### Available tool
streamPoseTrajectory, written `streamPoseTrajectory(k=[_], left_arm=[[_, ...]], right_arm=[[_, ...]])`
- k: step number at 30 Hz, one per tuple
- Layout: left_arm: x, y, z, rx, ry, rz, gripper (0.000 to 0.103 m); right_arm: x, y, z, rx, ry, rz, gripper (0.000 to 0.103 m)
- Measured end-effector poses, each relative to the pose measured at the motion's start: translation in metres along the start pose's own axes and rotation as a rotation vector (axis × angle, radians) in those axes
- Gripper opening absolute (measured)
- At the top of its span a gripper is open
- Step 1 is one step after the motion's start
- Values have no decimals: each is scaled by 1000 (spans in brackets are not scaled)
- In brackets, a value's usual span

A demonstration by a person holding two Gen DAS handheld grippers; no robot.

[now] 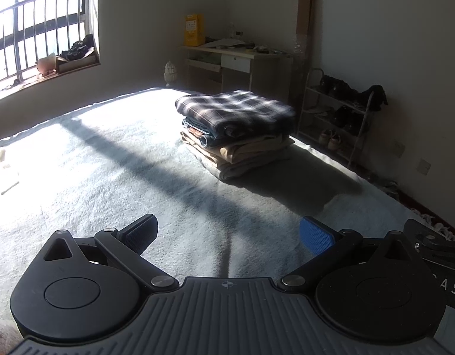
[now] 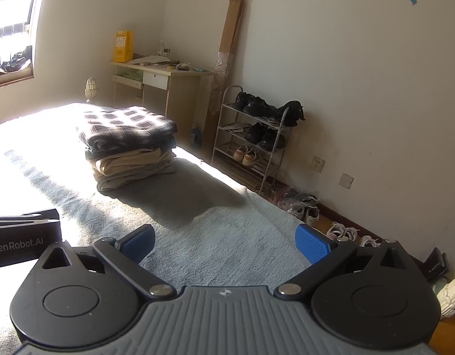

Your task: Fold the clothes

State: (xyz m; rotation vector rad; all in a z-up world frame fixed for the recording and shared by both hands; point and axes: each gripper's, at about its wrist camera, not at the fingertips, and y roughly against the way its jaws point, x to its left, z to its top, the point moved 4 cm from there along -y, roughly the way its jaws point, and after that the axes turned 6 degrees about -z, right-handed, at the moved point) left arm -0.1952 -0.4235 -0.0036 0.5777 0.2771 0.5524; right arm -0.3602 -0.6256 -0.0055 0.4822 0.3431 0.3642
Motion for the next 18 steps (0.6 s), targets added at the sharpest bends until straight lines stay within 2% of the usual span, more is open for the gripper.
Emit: streamPoseTrajectory(k=[18], left_arm=[[0, -1, -1, 5, 9, 2, 103]], right_arm=[[1, 0, -1, 4, -7, 0, 103]])
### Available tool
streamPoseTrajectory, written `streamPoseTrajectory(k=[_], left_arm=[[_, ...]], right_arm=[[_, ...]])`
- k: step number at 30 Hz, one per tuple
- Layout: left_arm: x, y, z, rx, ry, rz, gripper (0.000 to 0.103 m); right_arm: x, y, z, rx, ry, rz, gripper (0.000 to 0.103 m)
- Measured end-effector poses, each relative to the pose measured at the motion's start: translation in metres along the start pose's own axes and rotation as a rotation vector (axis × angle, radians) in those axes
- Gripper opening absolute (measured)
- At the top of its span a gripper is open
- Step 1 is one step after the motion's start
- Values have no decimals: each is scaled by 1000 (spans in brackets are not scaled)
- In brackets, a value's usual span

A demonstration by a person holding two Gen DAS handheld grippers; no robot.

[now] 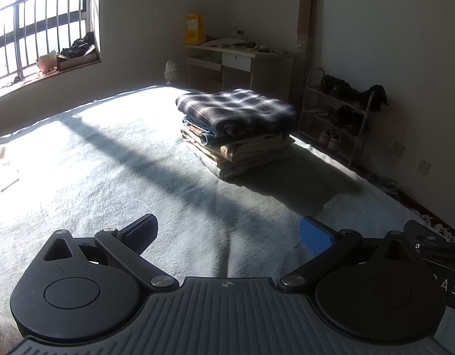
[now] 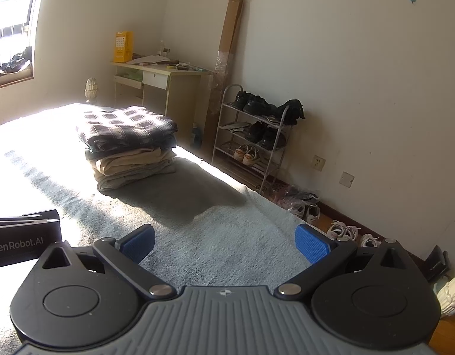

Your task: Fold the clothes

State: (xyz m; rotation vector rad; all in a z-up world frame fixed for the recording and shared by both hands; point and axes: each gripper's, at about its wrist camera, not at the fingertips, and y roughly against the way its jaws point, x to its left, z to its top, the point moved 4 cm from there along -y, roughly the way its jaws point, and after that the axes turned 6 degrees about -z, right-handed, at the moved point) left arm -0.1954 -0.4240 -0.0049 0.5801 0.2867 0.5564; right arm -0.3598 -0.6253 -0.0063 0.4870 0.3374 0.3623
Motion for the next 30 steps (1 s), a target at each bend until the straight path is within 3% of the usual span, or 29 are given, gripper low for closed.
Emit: streamPoseTrajectory(k=[30], left_arm=[[-3, -2, -2, 6, -5, 0, 103]], right_arm=[[-3, 0, -3, 12, -4, 5, 103]])
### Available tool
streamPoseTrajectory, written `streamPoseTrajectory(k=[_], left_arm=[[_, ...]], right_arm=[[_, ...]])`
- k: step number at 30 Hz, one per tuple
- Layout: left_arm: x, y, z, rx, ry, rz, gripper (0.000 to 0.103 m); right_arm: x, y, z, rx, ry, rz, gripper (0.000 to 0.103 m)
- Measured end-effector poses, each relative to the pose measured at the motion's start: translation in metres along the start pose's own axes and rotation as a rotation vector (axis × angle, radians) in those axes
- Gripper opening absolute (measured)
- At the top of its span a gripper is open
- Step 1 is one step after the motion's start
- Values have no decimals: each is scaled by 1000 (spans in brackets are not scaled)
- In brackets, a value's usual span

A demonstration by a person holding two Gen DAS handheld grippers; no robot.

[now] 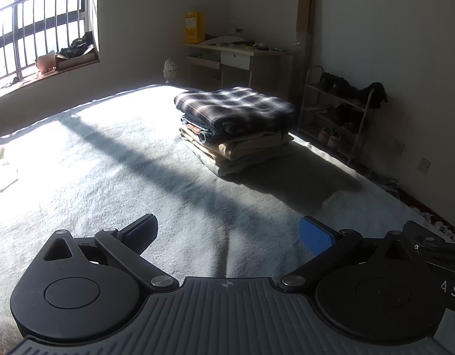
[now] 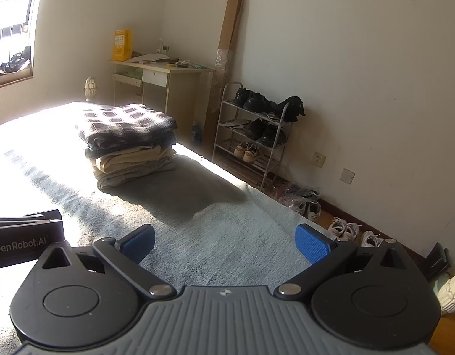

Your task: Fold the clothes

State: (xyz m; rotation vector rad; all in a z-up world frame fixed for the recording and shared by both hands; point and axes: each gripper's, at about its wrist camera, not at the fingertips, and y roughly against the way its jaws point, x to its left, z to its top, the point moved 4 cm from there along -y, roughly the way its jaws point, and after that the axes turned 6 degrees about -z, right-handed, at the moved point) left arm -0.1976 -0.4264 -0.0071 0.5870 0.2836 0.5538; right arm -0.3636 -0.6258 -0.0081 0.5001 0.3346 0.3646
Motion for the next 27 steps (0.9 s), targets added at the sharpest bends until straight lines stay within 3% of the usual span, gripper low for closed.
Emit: streamPoseTrajectory(k=[27], left_arm=[[1, -2, -1, 6, 4, 2, 103]], right_arm=[[1, -1, -2, 6, -4, -1, 103]])
